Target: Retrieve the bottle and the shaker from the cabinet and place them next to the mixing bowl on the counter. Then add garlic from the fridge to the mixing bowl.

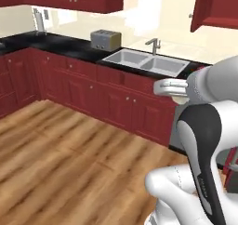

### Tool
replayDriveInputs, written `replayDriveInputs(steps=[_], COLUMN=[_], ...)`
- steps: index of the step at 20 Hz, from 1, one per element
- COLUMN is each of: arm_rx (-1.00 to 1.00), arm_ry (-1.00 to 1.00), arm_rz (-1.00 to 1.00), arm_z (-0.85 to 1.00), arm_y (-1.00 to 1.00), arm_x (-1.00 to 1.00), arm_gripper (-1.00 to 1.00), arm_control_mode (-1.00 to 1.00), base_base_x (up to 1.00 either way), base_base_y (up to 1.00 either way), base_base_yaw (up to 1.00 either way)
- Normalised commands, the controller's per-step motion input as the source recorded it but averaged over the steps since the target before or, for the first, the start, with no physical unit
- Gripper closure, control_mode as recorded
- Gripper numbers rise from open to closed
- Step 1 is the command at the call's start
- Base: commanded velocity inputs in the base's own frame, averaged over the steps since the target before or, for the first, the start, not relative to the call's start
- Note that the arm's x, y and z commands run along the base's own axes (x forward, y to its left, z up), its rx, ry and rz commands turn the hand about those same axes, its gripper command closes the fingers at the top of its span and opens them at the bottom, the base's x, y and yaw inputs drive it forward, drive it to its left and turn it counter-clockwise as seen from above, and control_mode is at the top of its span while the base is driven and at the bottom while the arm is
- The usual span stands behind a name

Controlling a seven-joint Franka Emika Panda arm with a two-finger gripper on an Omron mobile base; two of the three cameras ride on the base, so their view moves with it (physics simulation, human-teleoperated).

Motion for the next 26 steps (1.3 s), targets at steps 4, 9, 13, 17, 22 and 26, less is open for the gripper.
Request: replayDriveInputs(steps=[4,9,13,17,22,26], arm_rx=[0.0,0.0,0.0,0.0,0.0,0.0], arm_ry=[0.0,0.0,0.0,0.0,0.0,0.0], arm_rz=[0.0,0.0,0.0,0.0,0.0,0.0], arm_z=[0.0,0.0,0.0,0.0,0.0,0.0], arm_y=[0.0,0.0,0.0,0.0,0.0,0.0], arm_x=[0.0,0.0,0.0,0.0,0.0,0.0], arm_gripper=[1.0,1.0,1.0,1.0,1.0,1.0], arm_control_mode=[1.0,1.0,1.0,1.0,1.0,1.0], base_base_x=[0.71,0.45,0.65,0.91,0.83,0.17], base_base_y=[0.23,0.0,0.0,0.04,0.23,0.5], base_base_yaw=[-0.79,-0.84,-0.75,-0.57,-0.25,-0.05])
